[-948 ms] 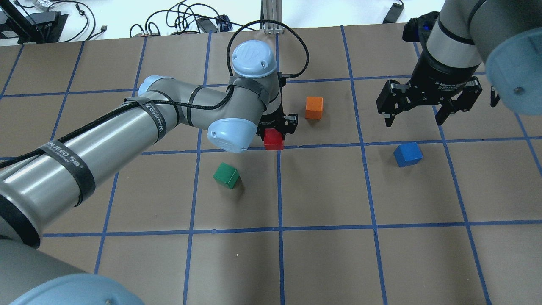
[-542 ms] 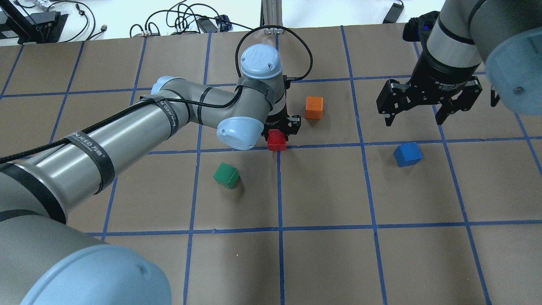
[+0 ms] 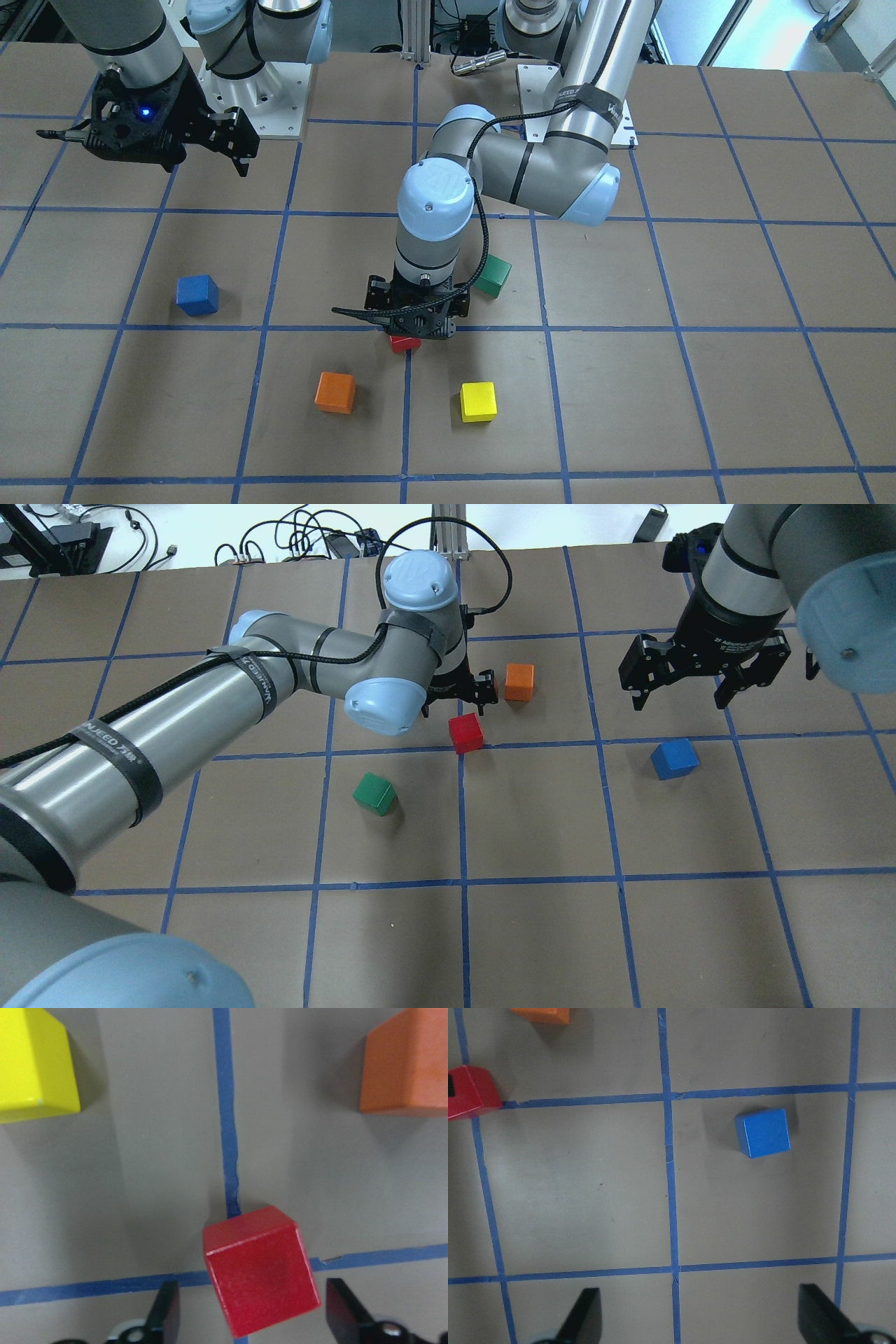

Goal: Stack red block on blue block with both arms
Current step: 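Raise the left arm back while the right gripper moves over the red cube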

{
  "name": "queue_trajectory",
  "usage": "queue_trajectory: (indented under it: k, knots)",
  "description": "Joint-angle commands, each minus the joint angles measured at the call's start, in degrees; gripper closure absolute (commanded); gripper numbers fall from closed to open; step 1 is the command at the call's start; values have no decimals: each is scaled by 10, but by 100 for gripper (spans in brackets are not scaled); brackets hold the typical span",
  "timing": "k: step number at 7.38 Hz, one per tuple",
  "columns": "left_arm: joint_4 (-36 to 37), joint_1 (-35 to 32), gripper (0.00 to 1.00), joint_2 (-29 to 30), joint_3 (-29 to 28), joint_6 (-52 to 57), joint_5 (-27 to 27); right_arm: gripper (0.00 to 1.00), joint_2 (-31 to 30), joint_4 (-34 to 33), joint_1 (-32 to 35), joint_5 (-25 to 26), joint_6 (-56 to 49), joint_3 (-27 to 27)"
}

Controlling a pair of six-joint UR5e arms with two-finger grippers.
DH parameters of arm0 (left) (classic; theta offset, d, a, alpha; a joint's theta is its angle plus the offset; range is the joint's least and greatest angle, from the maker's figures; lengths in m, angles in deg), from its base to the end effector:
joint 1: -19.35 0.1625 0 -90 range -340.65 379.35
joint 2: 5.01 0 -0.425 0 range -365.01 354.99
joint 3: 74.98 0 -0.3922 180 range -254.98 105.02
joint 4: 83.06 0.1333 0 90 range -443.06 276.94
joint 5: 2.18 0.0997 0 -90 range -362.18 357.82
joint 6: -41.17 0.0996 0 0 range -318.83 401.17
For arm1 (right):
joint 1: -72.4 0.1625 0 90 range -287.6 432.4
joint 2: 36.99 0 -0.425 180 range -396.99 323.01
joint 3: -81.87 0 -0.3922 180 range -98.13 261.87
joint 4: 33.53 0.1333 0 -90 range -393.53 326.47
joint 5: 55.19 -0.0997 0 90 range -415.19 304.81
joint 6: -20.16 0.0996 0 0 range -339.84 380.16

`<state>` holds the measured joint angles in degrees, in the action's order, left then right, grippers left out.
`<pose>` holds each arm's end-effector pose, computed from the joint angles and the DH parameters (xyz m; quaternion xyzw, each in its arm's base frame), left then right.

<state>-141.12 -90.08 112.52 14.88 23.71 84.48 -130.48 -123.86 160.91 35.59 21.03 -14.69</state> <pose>-0.3481 -0.5685 0.2677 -0.0183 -0.9986 0.0284 0.0402 0.1199 -0.4639 0.4615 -0.0204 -0.9995 -0.0239 0.0067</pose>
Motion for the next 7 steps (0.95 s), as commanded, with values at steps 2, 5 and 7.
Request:
queue_trajectory:
  k: [2,5,7]
  knots:
    - [-138,61,0,-98,-32,62,3,0,2,-40,0,-3,3,-23]
    - [-240,143,0,-204,-28,171,10,0,52,-134,14,-15,0,-58]
    - [-310,169,0,-276,-27,208,54,0,83,-137,35,-69,3,-56]
